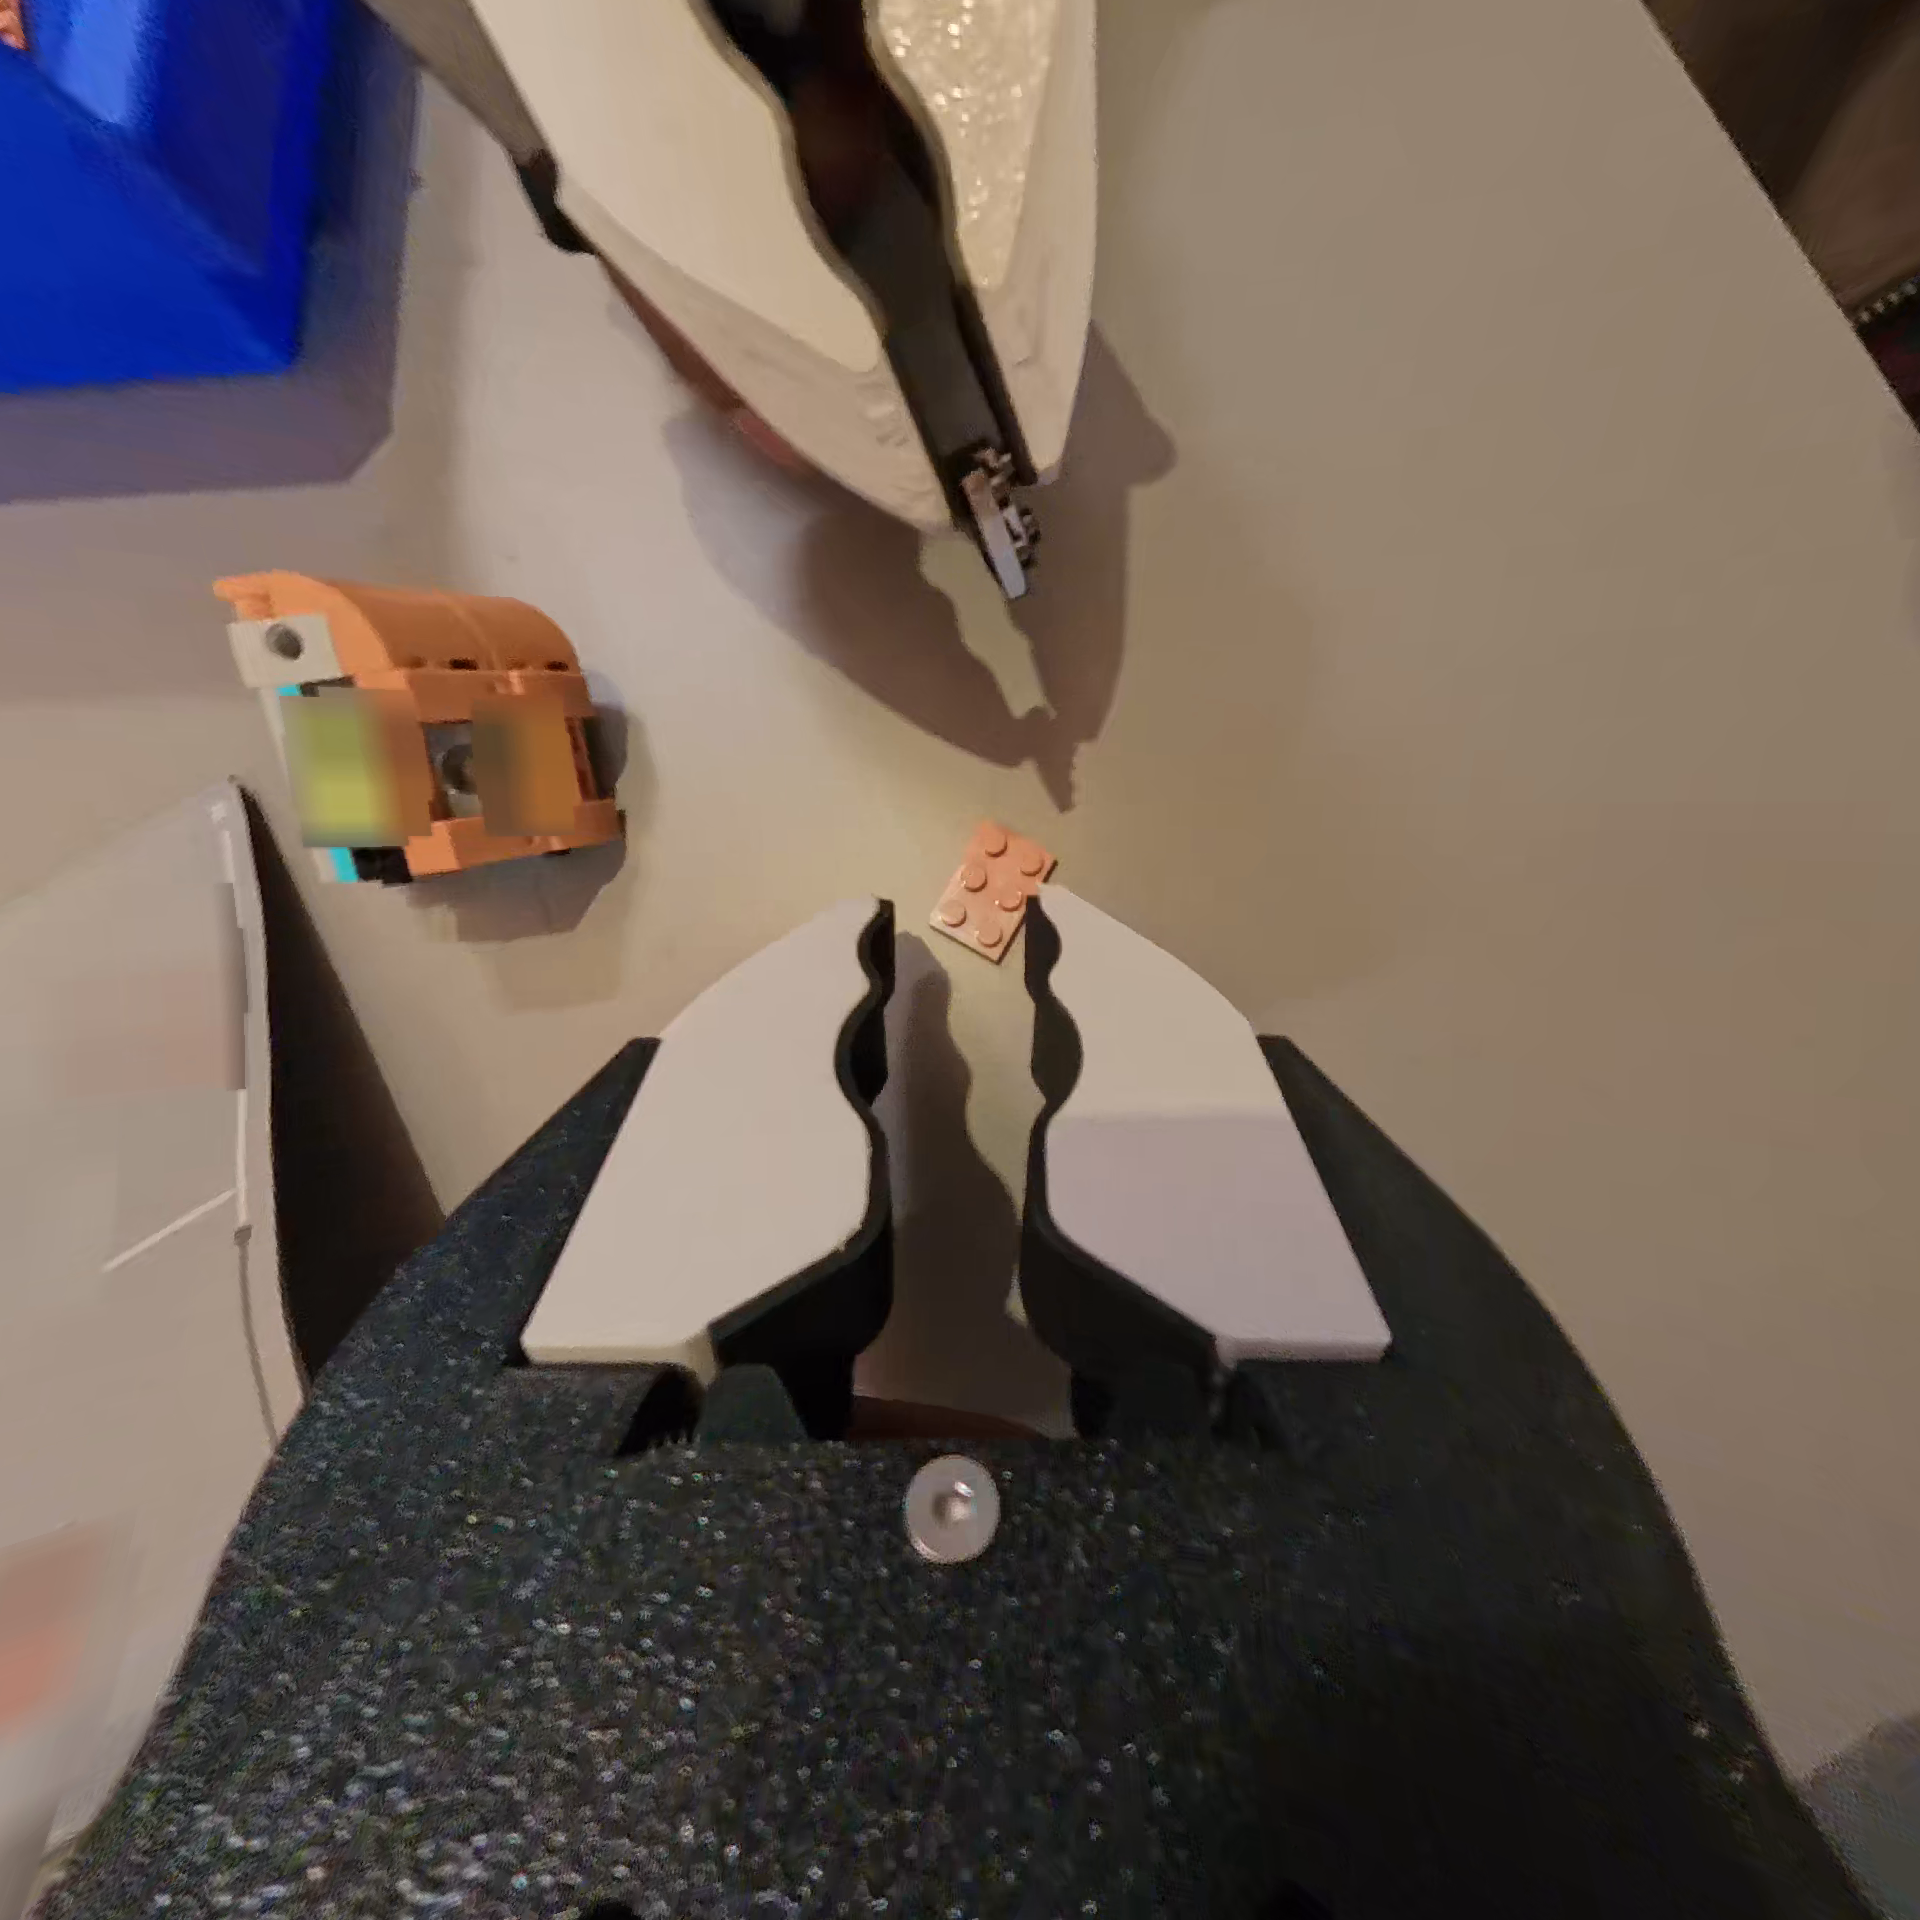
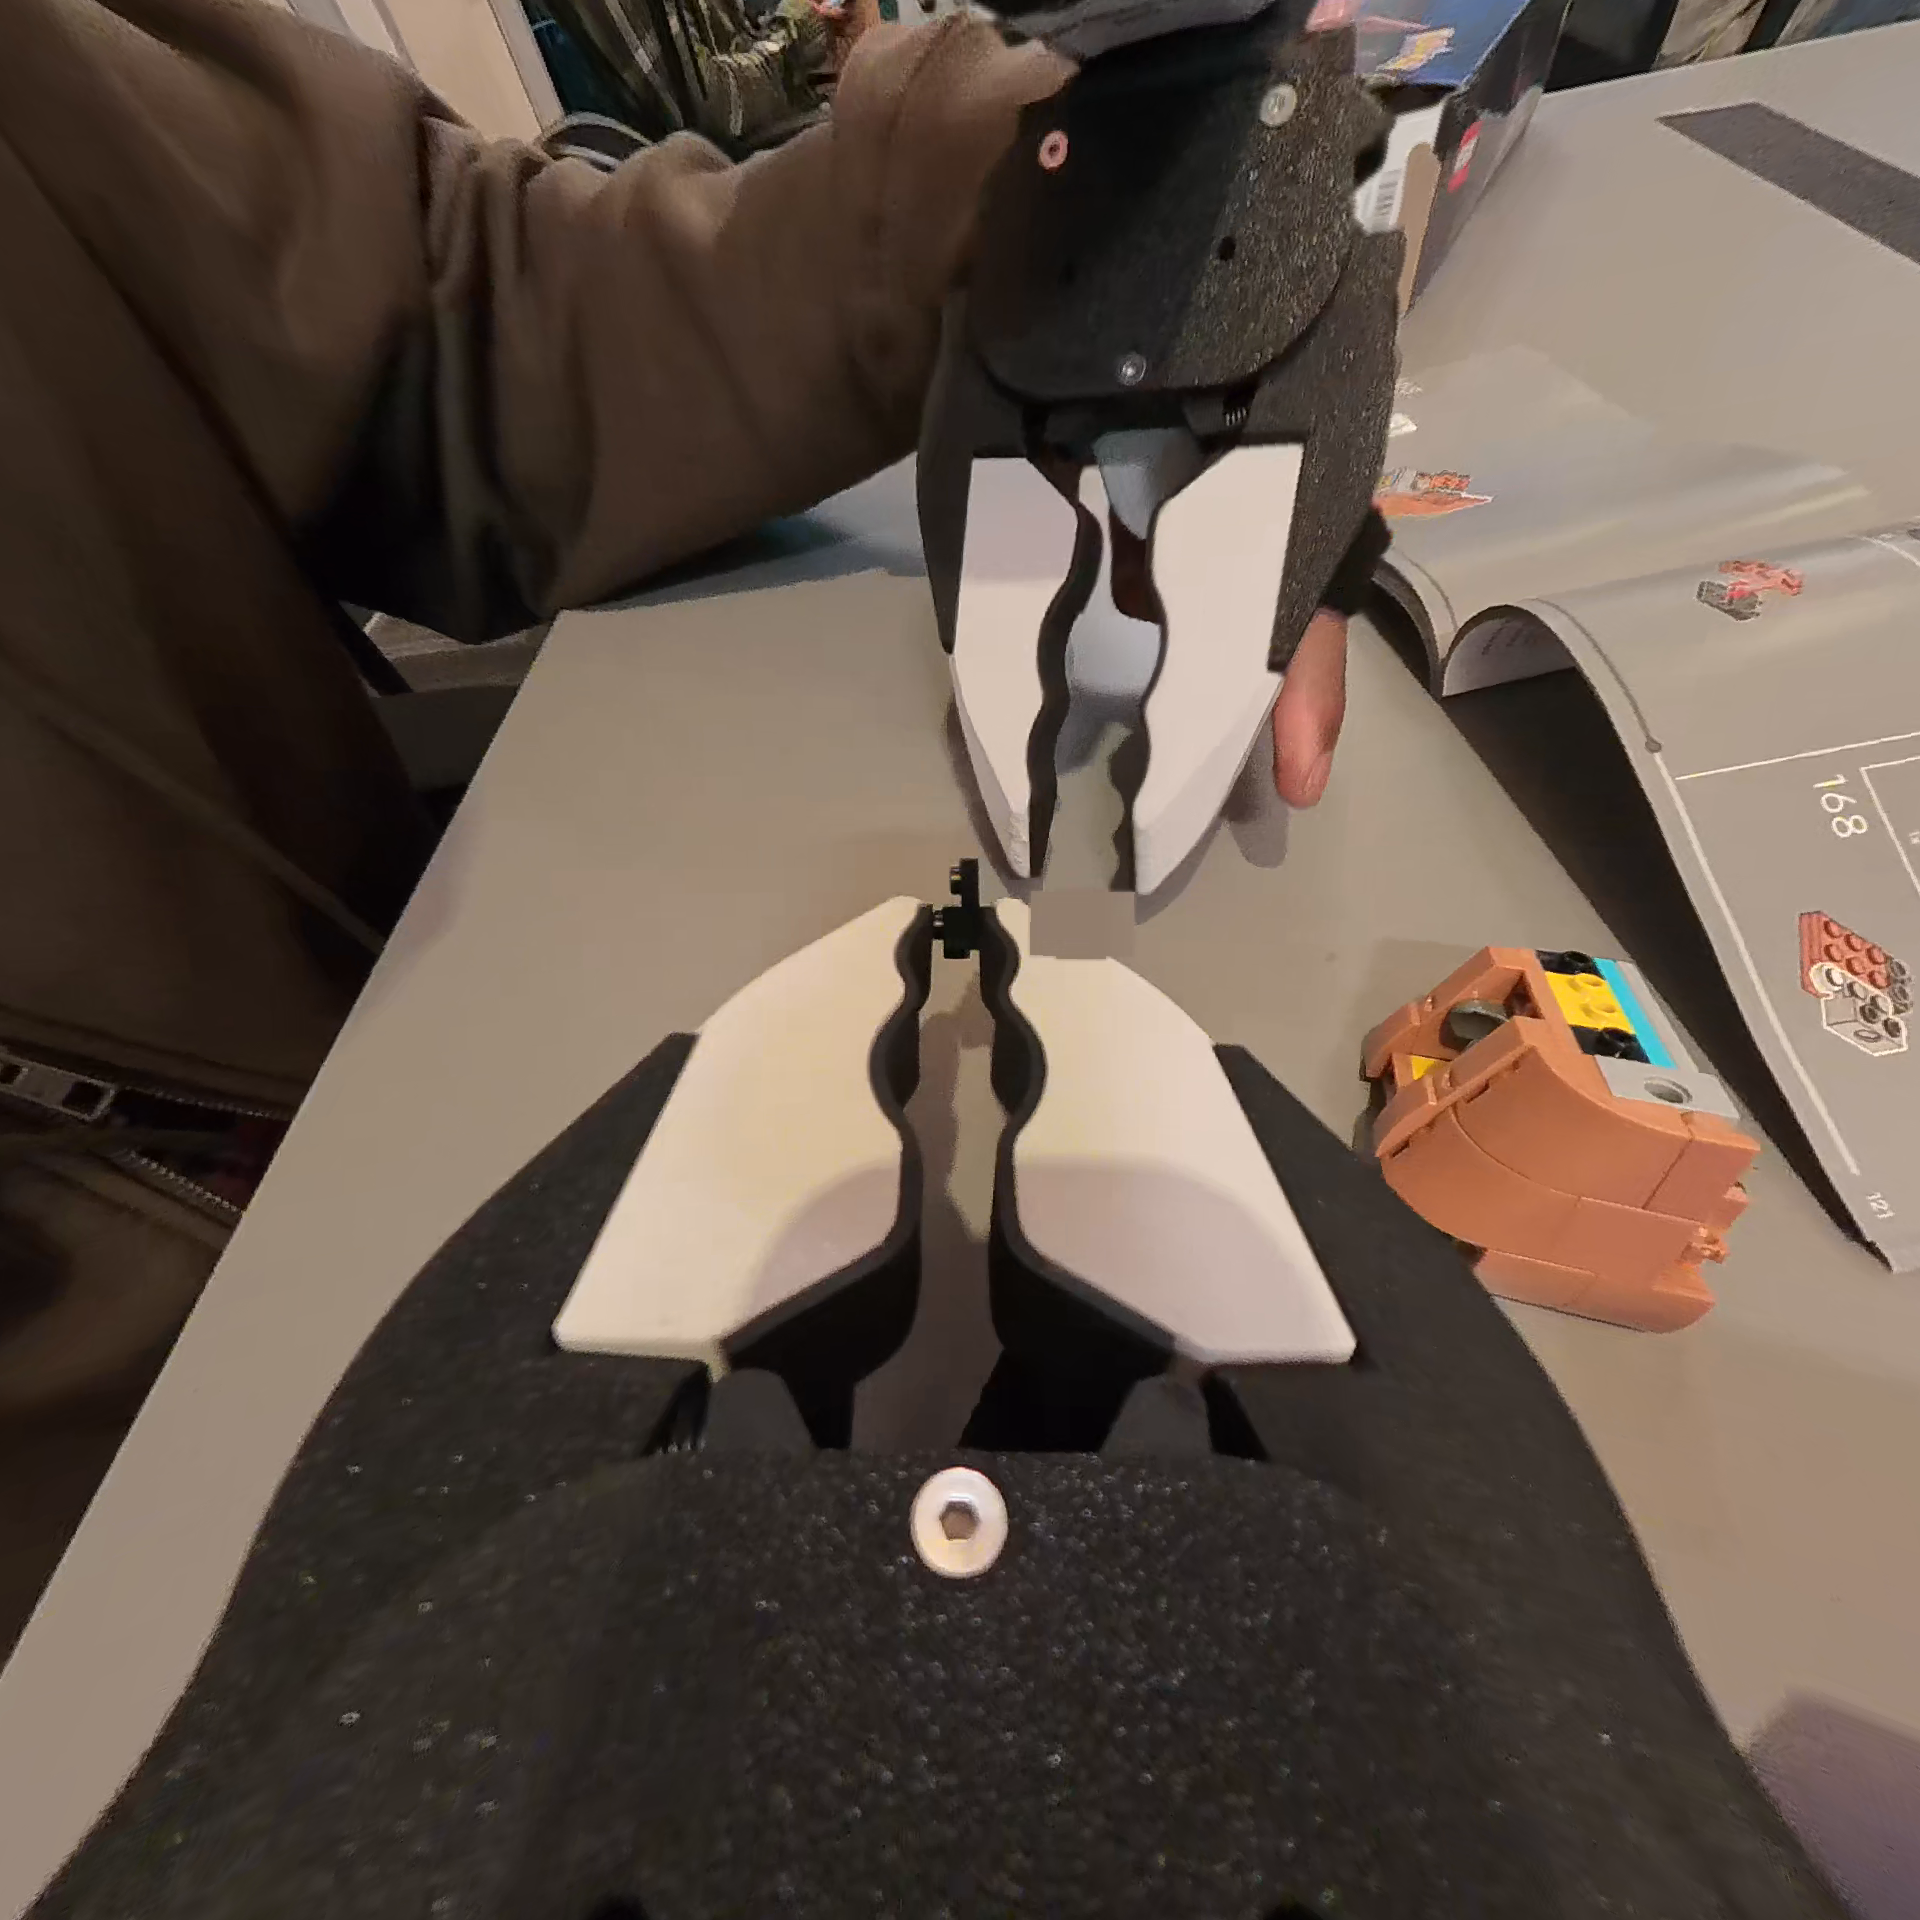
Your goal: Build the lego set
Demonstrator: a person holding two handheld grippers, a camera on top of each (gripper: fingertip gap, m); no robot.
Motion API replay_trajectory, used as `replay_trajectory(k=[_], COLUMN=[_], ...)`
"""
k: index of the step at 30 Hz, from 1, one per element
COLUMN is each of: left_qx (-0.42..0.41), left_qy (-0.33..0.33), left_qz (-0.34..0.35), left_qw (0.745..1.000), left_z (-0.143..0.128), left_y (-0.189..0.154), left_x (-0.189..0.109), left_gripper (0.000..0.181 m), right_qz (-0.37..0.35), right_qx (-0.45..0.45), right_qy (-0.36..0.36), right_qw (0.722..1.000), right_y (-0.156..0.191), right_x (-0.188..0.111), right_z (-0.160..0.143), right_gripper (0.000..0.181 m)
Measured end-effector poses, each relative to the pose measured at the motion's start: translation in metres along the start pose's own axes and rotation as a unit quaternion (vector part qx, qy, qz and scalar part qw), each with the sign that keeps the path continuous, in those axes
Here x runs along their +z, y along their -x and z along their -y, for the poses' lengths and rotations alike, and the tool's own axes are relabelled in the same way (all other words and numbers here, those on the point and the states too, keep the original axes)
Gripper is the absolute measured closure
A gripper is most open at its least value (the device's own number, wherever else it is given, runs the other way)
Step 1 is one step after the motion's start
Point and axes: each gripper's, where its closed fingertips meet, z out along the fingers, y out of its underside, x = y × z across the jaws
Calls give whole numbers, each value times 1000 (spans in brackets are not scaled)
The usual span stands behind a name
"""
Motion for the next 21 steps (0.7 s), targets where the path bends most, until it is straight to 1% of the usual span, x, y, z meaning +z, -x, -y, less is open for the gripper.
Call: replay_trajectory(k=[4,6,11,15,18,21], left_qx=[19,20,23,48,86,135], left_qy=[35,42,45,34,14,0], left_qz=[-28,-38,-16,40,102,158], left_qw=[999,998,999,997,991,978], left_z=[-5,-5,-2,1,18,39], left_y=[-2,-5,-7,-5,1,5], left_x=[10,13,15,8,-8,-25], left_gripper=[158,162,164,164,164,164], right_qz=[8,9,0,-1,10,35], right_qx=[15,18,38,82,138,192], right_qy=[-2,-3,-2,4,5,3], right_qw=[1000,1000,999,997,990,981], right_y=[-1,-1,-6,-9,-10,-8], right_x=[-2,-2,-2,-1,0,1], right_z=[0,0,-1,-3,-4,-5], right_gripper=[173,173,173,173,173,173])
